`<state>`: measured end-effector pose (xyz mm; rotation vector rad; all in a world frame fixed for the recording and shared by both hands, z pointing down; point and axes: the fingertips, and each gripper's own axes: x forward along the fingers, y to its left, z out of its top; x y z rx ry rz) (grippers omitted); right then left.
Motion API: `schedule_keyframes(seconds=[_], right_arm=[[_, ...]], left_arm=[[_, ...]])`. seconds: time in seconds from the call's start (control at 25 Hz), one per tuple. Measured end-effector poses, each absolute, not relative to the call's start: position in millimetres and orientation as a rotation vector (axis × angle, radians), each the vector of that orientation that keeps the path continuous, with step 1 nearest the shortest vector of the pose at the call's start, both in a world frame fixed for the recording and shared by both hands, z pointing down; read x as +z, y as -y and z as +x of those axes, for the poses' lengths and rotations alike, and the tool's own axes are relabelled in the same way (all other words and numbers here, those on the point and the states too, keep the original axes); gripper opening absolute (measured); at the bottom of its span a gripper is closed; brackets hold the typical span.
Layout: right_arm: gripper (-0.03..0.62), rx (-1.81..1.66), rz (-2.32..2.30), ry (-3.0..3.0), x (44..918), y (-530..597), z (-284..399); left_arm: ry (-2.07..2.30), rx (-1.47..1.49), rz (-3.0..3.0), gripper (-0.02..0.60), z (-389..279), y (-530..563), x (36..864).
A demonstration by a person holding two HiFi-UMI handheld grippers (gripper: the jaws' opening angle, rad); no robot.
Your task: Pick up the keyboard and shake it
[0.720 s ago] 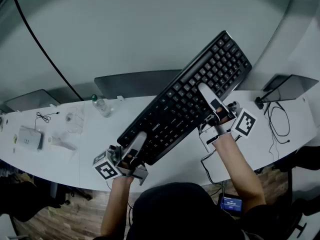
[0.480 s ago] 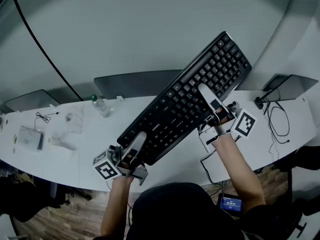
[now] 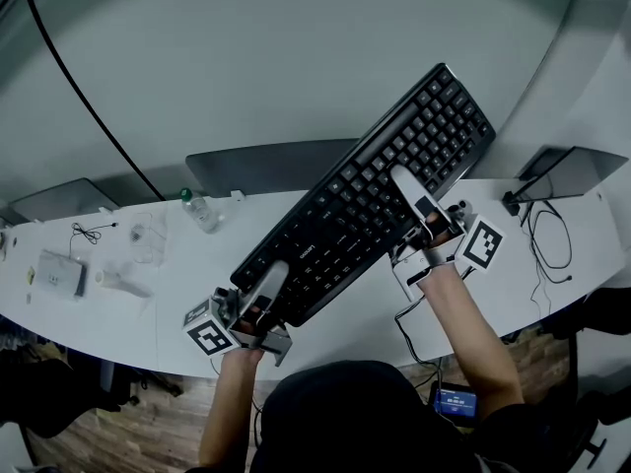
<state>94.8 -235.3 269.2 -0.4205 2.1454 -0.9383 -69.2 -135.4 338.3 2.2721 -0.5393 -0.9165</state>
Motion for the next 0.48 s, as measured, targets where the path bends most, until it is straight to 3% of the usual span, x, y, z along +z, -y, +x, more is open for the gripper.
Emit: schedule_keyframes(seconds=[0.48], right_arm=[[0.078, -0.921, -0.407, -2.184, 265, 234, 93]], left_arm=[[0.57, -0.905, 2.341, 0.112, -68, 131, 351]])
